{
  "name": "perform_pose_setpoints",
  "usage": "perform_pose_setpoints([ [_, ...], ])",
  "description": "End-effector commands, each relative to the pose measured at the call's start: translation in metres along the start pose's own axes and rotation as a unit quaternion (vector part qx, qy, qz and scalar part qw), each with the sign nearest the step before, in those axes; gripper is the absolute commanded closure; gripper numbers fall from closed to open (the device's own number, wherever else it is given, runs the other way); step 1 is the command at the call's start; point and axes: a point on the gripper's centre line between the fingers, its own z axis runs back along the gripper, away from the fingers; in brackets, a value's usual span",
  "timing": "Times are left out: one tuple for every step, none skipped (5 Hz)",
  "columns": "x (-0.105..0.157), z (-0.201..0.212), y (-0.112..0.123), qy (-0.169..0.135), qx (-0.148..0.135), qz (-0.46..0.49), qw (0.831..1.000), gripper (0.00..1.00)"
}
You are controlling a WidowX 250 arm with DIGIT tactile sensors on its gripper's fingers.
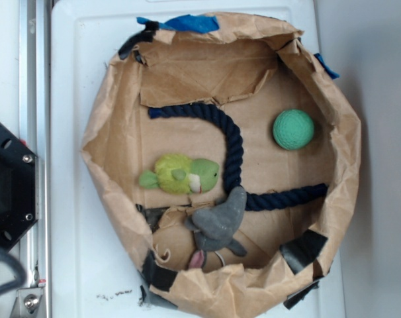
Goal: Grab the green animal.
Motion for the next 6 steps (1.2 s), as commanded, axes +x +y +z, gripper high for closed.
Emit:
perform_pose_setpoints([
  [0.000, 0.000, 0.000, 0.000, 0.000, 0.000, 1.000, 0.00],
  [0.029, -0.009, -0.002, 0.000, -0.010, -0.005, 1.000, 0.00],
  [0.059, -0.021, 0.000, -0.011, -0.009, -0.001, 1.000, 0.00],
  [0.089, -0.036, 0.007, -0.011, -0.023, -0.021, 0.999, 0.00],
  [0.108, -0.066, 0.014, -0.015, -0.025, -0.076, 0.997, 0.00],
  [0.105, -0.101, 0.028, -0.013, -0.023, -0.159, 0.987, 0.00],
])
